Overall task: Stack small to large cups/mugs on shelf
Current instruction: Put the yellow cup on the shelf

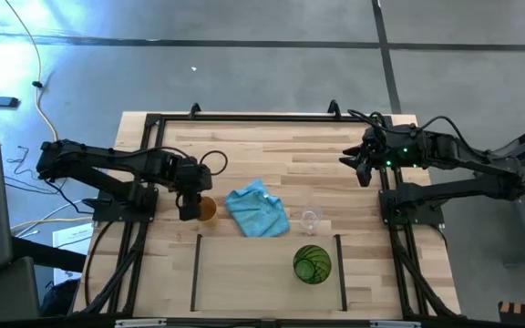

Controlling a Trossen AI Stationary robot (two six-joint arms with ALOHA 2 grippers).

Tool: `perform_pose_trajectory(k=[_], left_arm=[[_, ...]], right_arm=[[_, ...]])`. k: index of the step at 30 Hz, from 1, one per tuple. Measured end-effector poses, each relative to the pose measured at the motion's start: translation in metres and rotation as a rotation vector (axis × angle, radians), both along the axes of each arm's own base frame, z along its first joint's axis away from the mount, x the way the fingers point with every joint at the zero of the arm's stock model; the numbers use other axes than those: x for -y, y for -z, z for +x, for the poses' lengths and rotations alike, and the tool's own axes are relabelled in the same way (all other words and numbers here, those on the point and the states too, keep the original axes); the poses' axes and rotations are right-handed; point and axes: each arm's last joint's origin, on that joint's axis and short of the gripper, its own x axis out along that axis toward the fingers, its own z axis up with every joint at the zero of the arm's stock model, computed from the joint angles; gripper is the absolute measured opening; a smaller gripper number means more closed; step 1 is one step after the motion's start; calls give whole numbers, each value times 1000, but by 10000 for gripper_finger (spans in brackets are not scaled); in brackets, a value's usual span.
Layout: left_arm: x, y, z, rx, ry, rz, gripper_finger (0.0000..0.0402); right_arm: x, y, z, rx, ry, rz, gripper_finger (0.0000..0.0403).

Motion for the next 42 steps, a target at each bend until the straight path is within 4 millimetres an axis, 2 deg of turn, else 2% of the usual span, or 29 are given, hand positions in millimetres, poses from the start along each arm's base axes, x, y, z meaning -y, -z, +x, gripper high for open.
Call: perform_pose_trajectory(k=[6,10,24,31,37,42], left_arm=[[0,0,0,-4,-4,18,209],[0,1,0,-10,-2,22,225],[-1,6,3,4,1,19,166],[0,18,12,-60,21,-12,165],[-1,20,14,-70,24,-1,162],[-1,20,14,-72,18,7,123]], right_arm=[[0,-1,1,12,-3,-7,138],[0,-1,1,12,-3,-7,138],[0,-1,1,10,-11,-22,138],[0,-2,1,16,-11,-23,138],[0,-2,1,16,-10,-22,138],[0,-2,1,15,-11,-23,138]])
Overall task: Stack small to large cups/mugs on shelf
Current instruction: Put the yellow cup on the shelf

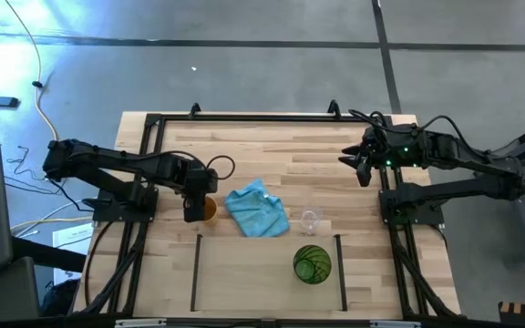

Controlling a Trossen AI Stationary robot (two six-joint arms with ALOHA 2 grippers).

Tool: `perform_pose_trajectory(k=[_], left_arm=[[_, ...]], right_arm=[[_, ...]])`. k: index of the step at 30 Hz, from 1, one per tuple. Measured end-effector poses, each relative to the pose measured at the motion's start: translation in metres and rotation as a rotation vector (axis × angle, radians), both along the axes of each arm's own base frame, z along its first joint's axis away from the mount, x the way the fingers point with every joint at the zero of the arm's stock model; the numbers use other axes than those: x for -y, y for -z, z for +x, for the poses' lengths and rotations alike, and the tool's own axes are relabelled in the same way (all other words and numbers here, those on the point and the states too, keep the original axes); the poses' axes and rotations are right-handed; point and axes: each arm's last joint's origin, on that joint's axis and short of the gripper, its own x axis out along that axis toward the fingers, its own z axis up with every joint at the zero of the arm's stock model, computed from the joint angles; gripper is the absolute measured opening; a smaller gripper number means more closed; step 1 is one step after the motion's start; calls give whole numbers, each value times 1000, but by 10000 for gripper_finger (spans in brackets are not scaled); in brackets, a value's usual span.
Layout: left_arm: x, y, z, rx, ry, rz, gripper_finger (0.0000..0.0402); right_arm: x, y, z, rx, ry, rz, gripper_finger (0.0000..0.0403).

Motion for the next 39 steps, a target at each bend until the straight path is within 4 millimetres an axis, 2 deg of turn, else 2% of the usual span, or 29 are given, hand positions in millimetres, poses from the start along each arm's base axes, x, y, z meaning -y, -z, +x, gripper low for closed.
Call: perform_pose_trajectory(k=[8,23,28,35,39], left_arm=[[0,0,0,-1,-4,-13,9],[-1,-5,-2,-21,-24,31,1],[-10,-28,-2,-5,-67,35,1],[-31,-78,-3,91,-163,42,0],[-41,-108,-6,182,-199,-27,0]], right_arm=[[0,0,0,0,0,0,138],[0,0,0,0,0,0,138],[0,0,0,-1,-3,-4,138],[0,0,0,-3,-5,-8,138],[0,0,0,-3,-5,-8,138]])
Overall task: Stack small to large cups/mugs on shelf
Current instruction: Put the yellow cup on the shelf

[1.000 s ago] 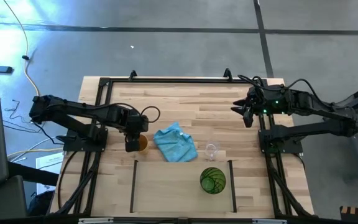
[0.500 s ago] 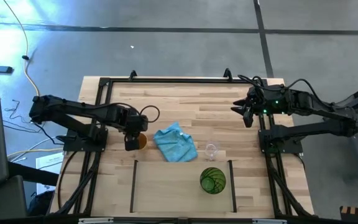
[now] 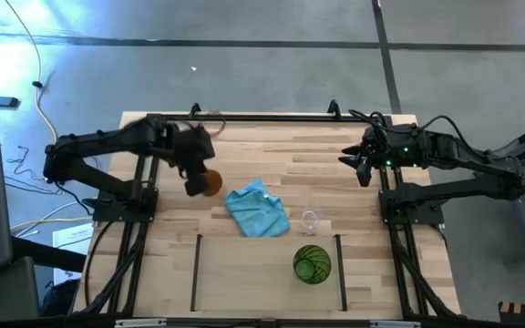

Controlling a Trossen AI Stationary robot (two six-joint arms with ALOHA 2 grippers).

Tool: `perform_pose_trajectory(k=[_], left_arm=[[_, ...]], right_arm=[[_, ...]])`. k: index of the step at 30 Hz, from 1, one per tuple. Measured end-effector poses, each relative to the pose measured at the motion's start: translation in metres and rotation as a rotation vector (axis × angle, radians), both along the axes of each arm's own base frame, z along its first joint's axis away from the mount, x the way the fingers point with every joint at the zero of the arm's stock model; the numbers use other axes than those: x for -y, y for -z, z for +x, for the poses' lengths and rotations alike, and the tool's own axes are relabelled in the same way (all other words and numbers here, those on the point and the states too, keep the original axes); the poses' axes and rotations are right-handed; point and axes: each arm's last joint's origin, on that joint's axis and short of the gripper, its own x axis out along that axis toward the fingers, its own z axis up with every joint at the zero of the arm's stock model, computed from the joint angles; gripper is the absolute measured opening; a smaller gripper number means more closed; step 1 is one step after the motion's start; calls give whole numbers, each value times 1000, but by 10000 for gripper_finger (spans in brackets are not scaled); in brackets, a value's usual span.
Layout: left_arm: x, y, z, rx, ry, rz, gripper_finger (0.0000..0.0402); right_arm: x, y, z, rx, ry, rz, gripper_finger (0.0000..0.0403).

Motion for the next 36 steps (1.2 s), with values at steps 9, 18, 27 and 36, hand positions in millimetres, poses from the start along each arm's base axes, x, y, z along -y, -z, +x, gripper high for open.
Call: perform_pose_trajectory(k=[9,18,27,36], left_arm=[[1,-45,15,96,-7,-107,0],[17,-62,57,21,104,-119,0],[40,-64,89,35,172,-183,0],[77,-63,111,56,43,-187,0]], right_arm=[[0,0,0,-9,-19,-31,138],[0,0,0,-13,-27,-44,138],[0,0,0,-24,-49,-80,138],[0,0,0,-45,-74,-153,138]])
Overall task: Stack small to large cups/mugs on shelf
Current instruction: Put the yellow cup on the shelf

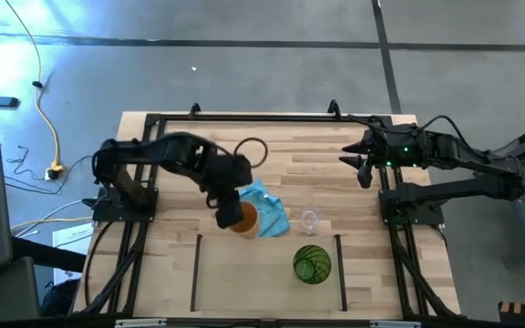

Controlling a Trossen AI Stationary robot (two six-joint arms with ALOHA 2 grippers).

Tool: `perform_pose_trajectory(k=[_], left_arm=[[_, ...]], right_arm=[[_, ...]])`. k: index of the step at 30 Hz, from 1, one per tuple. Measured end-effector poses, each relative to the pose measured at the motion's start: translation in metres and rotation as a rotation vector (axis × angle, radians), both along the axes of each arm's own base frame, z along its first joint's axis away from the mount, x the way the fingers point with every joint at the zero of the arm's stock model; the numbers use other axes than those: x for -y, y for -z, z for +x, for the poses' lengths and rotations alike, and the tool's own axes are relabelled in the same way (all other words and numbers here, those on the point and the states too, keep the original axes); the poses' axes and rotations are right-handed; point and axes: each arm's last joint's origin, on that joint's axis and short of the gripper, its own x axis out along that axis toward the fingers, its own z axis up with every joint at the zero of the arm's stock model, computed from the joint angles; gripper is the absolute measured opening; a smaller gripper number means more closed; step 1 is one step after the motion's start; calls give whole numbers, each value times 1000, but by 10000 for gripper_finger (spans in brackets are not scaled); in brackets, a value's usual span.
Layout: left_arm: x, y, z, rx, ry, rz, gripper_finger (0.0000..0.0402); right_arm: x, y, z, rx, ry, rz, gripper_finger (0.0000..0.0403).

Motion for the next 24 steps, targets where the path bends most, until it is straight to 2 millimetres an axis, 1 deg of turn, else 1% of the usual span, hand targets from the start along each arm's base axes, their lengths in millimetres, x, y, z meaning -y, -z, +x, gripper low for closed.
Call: perform_pose_trajectory(k=[4,8,12,17,21,24], left_arm=[[17,0,8,21,-12,11,0],[28,1,6,5,36,24,0],[31,1,2,-16,92,49,0],[32,-1,3,7,102,50,0],[43,0,9,51,75,18,0],[53,4,13,47,56,-6,0]], right_arm=[[0,-6,-2,22,-4,7,138],[0,-12,-3,56,17,21,138],[1,-15,-1,112,95,61,138],[1,-17,0,140,110,79,138],[1,-15,-1,118,108,76,138],[1,-13,-2,94,107,77,138]])
